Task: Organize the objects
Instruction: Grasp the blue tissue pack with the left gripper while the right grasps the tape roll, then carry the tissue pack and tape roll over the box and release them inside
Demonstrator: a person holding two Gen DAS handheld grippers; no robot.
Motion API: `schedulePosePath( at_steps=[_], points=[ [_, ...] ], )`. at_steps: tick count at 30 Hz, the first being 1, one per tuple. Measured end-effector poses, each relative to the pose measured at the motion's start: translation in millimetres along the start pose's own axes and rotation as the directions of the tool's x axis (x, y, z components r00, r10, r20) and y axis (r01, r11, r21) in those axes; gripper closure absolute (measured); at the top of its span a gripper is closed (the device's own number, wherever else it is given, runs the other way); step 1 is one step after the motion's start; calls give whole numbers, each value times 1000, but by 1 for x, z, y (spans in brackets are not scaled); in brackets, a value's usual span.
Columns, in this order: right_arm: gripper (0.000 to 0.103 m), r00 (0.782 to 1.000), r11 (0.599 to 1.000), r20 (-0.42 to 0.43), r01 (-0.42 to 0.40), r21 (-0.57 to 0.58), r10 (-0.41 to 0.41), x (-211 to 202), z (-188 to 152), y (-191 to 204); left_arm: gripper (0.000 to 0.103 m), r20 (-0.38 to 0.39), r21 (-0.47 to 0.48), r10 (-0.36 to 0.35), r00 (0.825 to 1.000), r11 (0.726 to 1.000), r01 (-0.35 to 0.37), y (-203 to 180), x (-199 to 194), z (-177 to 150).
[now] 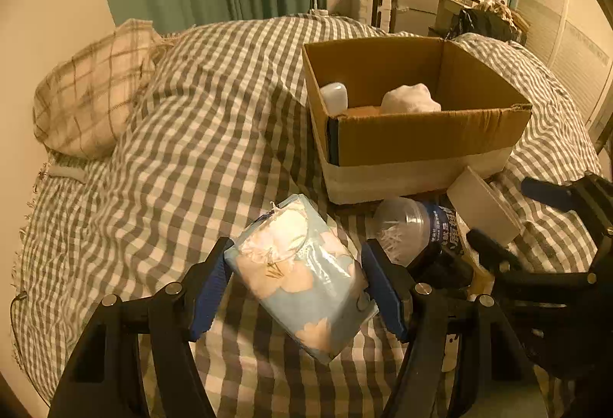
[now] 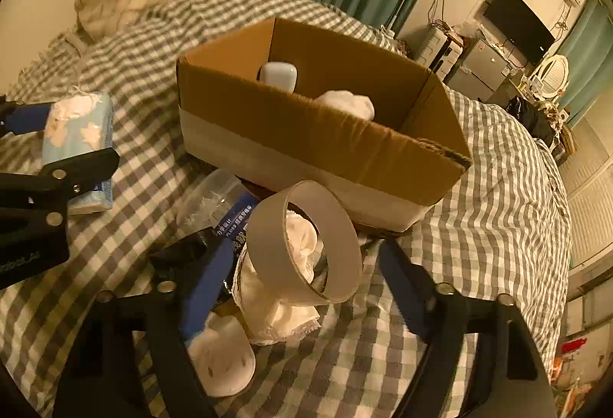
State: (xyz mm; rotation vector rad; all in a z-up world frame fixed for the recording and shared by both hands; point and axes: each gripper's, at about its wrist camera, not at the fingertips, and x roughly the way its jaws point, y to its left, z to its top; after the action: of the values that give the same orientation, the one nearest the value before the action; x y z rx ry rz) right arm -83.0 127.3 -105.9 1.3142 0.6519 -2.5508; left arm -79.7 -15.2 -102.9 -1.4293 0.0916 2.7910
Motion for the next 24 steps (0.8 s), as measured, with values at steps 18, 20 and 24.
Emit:
schedulePosePath(
  at_steps=[18, 20, 24],
  points=[
    [77, 980, 996, 195, -54, 76, 38, -85, 8, -39, 33, 58, 23, -47, 997, 999, 46, -10, -28, 14],
    [77, 971, 996, 234, -60, 70, 42, -103, 13, -46, 33, 77, 27, -55, 995, 998, 53, -12, -37, 23],
    [77, 956, 996, 290, -69, 52, 52, -129, 30, -58, 33, 137, 40, -69, 988, 997, 64, -18, -55, 50]
  ],
)
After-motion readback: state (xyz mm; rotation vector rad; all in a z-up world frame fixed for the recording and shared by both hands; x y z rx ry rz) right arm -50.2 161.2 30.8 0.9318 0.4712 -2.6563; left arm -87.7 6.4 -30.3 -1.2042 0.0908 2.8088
